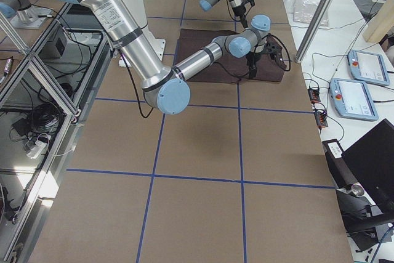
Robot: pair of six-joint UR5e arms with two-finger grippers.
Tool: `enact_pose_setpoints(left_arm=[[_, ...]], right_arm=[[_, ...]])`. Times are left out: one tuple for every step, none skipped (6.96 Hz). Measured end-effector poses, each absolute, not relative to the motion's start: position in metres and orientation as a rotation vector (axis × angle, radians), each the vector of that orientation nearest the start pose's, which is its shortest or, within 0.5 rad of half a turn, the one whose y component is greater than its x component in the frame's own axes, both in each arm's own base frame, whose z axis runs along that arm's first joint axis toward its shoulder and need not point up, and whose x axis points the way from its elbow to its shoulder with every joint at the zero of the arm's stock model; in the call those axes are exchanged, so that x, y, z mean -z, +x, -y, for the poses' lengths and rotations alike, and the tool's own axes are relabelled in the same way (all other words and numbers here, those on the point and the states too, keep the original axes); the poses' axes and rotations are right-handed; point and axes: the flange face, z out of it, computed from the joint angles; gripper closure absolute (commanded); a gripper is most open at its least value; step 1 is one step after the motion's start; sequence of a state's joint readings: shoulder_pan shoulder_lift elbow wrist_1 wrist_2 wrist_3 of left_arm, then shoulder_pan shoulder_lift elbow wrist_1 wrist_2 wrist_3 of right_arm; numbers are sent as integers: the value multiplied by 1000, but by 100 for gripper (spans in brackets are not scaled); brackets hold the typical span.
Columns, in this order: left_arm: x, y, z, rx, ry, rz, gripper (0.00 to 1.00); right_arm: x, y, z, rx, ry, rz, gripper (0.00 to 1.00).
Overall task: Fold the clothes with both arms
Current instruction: 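Move both grippers to the hem corners nearest the robot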
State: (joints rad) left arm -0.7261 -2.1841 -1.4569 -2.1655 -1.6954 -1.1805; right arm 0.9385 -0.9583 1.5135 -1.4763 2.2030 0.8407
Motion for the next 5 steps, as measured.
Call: enact_pose_setpoints(left_arm=[[-280,432,545,184,473,-940,0],[-274,404,519,136,467,-890,0],[-272,378,495,108,466,-869,0],[-275,354,472,94,459,-874,0],[-278,339,453,86,444,-890,0]], right_arm=[[-303,-375,574,-26,26,885,0],[-298,-403,521,-78,7,882,0],[-294,-430,466,-125,13,867,0],[-294,-447,414,-151,16,860,0],[-295,-456,371,-167,9,859,0]])
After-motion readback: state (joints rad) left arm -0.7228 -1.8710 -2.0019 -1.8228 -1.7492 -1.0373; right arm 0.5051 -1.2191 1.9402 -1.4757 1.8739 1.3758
